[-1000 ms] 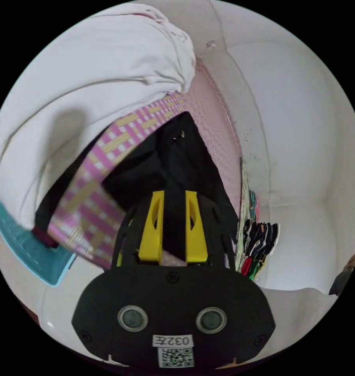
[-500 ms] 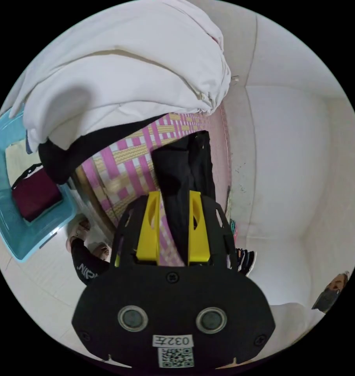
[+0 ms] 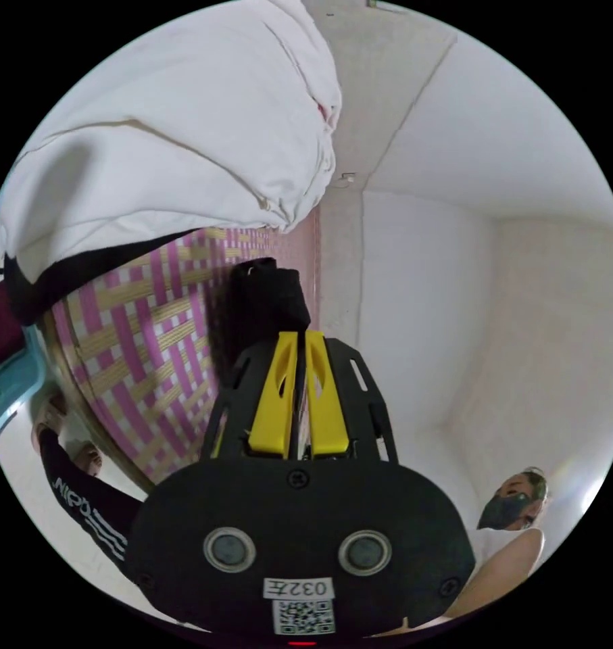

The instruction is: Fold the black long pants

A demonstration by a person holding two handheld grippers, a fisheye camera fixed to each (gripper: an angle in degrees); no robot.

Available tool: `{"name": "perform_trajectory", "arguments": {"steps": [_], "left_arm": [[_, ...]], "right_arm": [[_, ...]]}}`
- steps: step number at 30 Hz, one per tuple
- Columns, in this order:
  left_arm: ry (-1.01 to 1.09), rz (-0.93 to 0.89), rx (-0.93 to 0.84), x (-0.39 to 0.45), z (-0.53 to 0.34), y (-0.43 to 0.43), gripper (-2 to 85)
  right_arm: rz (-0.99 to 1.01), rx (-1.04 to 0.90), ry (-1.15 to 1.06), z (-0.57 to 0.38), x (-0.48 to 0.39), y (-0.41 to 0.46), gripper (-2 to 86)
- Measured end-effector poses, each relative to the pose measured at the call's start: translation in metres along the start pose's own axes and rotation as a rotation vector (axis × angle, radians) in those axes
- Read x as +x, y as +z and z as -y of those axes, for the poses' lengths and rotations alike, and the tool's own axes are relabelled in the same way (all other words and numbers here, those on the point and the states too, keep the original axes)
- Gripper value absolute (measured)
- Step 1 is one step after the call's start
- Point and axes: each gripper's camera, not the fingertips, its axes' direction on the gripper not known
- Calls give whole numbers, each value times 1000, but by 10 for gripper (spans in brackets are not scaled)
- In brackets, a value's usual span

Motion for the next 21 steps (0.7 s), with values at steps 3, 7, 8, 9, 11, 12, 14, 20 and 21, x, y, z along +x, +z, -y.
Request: {"name": "perform_trajectory", "arguments": {"steps": [3,7,8,9,11,12,14,20,21], "left_arm": [[-10,-2,-43,15,12,7,-16],[-53,32,-102,35,44,38,-16],[-57,42,-123,41,58,57,-16],[-53,59,-147,45,74,82,-16],[-51,105,-188,47,99,127,-16],[-40,168,-220,45,115,160,-15],[-21,304,-255,33,136,208,-11],[72,606,-293,7,147,247,3],[88,601,-285,6,138,236,3]], "right_arm": [[18,12,-54,13,-31,-6,-7],[-13,1,-109,44,-70,5,-7],[-37,-7,-136,60,-81,19,-7],[-47,-21,-155,77,-91,39,-6],[-47,-44,-161,106,-100,80,-2],[-90,-66,-147,127,-102,114,2],[-171,-124,-122,156,-95,173,18],[-183,-224,20,176,-54,277,91],[-212,-223,-21,169,-52,277,91]]}}
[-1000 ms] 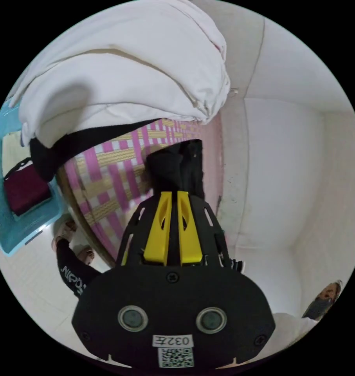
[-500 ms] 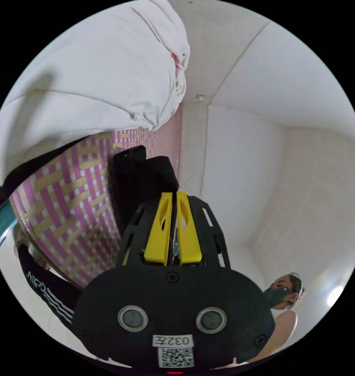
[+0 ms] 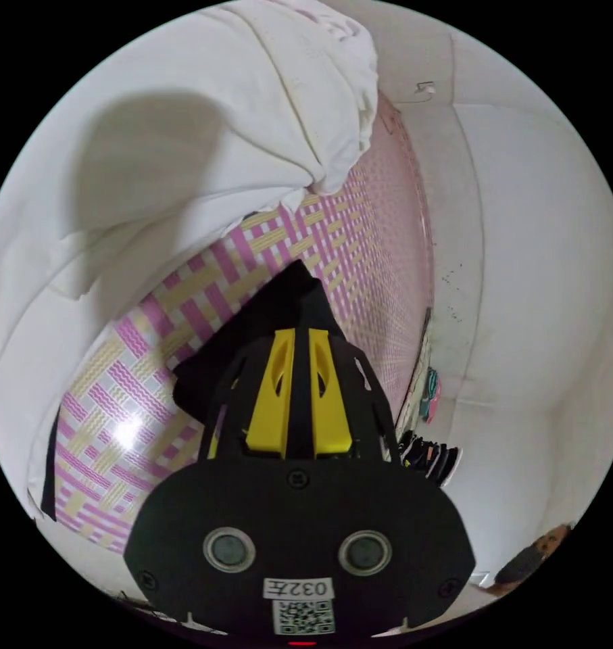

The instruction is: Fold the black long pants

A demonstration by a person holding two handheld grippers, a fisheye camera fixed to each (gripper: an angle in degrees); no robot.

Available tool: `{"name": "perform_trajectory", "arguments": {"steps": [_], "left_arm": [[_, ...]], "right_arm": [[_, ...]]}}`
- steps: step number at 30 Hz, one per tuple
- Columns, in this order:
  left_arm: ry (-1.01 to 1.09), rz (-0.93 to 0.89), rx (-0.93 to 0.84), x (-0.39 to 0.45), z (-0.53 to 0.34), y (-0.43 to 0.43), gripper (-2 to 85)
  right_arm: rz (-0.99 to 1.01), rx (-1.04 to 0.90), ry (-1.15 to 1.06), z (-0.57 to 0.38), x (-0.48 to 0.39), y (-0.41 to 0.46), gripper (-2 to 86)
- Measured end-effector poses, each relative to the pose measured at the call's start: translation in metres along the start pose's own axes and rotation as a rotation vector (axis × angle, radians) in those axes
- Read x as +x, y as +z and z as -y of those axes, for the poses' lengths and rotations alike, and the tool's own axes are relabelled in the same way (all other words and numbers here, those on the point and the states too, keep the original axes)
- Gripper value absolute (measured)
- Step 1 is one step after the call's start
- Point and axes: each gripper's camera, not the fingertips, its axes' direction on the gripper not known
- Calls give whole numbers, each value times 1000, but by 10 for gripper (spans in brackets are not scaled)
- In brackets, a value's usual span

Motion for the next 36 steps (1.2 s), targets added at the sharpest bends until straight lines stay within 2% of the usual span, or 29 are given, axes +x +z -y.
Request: {"name": "perform_trajectory", "arguments": {"steps": [4,7,9,12,16,18,20,24,29,33,36], "left_arm": [[-79,-25,156,-29,-58,-38,10],[-168,-4,271,-52,-105,-59,35],[-196,-51,200,-67,-116,-42,68],[-208,-169,128,-73,-109,-6,89],[-242,-249,88,-66,-89,40,74],[-305,-248,90,-61,-82,59,41],[-349,-263,106,-60,-82,62,19],[-288,-259,68,-58,-82,44,-8],[-307,-299,-1,-75,-111,10,-12],[-268,-232,-130,-86,-125,-3,-9],[-277,-195,-163,-92,-124,2,9]], "right_arm": [[-86,46,7,-35,31,-16,92],[-192,127,137,-68,71,-42,100],[-166,156,219,-84,95,-50,110],[-67,107,228,-76,101,-35,115],[-15,92,232,-48,93,-11,107],[19,10,233,-28,88,12,68],[25,-13,248,-22,84,18,14],[18,16,200,-36,72,-5,-3],[-42,41,195,-89,76,-66,-6],[-122,91,258,-134,92,-121,-1],[-178,7,295,-145,97,-120,21]]}}
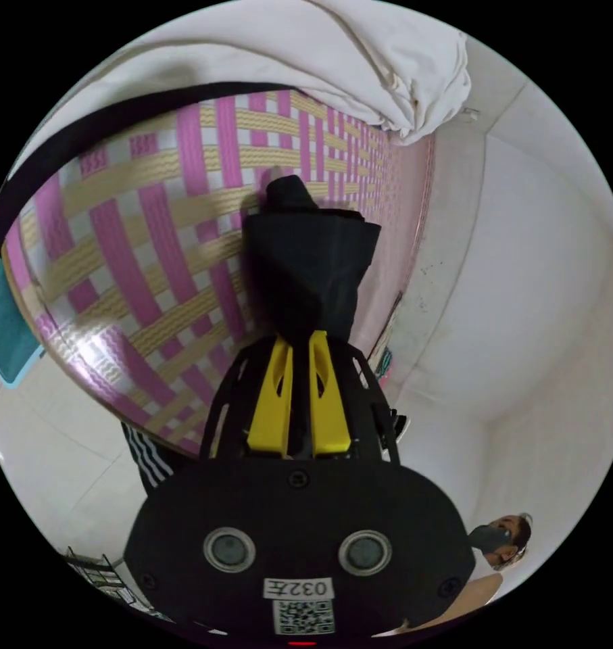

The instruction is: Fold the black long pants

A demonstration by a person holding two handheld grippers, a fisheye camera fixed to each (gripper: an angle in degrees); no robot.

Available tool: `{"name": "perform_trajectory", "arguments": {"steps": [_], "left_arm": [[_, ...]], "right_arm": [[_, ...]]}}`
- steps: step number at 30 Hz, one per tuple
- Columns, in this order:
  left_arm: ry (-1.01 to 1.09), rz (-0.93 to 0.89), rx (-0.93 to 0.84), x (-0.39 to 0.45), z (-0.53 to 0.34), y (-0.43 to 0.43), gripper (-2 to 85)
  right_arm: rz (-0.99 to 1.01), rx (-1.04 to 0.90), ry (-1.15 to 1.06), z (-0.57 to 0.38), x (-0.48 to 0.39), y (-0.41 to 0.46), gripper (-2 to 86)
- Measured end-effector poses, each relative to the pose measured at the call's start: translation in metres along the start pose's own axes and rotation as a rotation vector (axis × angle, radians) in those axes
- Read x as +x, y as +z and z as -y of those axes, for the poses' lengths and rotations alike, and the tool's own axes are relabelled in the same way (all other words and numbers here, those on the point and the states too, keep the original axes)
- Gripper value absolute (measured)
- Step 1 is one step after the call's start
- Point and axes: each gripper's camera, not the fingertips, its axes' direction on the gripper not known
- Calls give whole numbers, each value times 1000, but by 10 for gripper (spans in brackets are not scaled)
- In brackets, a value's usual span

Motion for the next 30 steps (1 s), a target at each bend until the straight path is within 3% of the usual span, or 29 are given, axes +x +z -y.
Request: {"name": "perform_trajectory", "arguments": {"steps": [2,4,6,8,10,12,18,24,30], "left_arm": [[10,-2,50,3,2,-11,25],[58,76,140,17,-1,-32,36],[239,255,261,58,-9,-54,38],[402,412,304,96,-11,-53,31],[544,479,291,130,-3,-37,32],[637,464,197,161,27,-6,47],[648,433,25,194,110,50,100],[758,515,-61,214,132,69,116],[772,393,-100,207,149,54,49]], "right_arm": [[-58,-3,28,-6,-8,-3,75],[-156,117,18,-20,-31,-20,97],[-269,275,-120,-43,-84,-34,92],[-240,260,-330,-55,-133,-21,80],[-172,129,-510,-64,-184,16,73],[-56,-123,-718,-86,-250,84,72],[3,-613,-1074,-188,-386,244,83],[-357,-723,-1466,-280,-459,313,85],[-386,-778,-1442,-289,-482,334,78]]}}
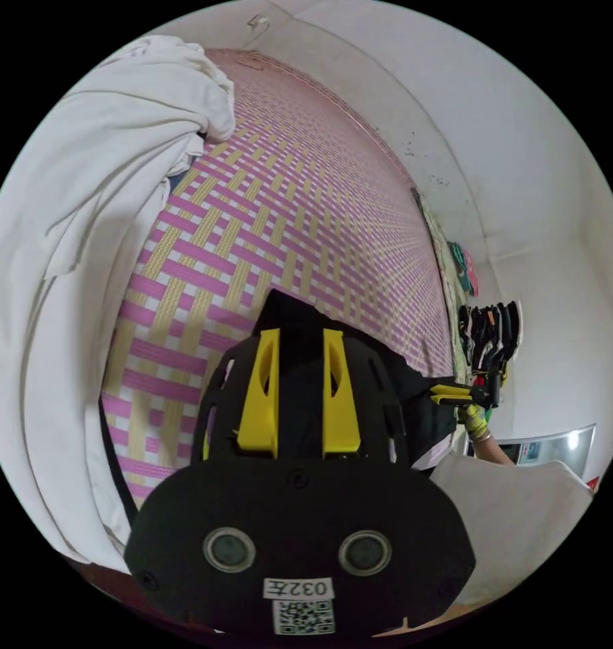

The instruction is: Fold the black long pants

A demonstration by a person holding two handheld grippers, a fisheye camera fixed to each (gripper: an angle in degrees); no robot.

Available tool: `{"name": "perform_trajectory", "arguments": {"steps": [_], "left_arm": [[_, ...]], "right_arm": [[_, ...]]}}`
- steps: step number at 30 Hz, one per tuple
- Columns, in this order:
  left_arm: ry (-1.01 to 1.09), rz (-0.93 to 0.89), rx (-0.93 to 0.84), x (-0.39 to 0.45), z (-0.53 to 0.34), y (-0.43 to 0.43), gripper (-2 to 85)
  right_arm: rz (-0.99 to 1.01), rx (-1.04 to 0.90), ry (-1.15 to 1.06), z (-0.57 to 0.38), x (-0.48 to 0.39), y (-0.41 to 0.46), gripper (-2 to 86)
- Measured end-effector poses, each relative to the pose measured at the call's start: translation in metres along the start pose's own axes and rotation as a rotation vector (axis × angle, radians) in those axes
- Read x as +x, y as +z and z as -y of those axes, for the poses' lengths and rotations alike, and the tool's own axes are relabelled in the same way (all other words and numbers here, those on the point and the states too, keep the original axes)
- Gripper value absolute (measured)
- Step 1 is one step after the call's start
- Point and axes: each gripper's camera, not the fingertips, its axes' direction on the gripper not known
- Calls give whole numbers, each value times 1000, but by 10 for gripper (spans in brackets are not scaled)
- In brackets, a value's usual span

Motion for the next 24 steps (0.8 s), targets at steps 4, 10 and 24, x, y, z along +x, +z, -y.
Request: {"name": "perform_trajectory", "arguments": {"steps": [4,10,24], "left_arm": [[27,-116,53,-8,-2,-17,2],[10,-143,73,-26,-8,-37,-1],[14,-58,-87,-41,29,-47,35]], "right_arm": [[-58,-51,-25,17,-13,2,23],[-70,-9,-47,26,-34,-14,-2],[-164,-123,-111,56,-59,-10,-3]]}}
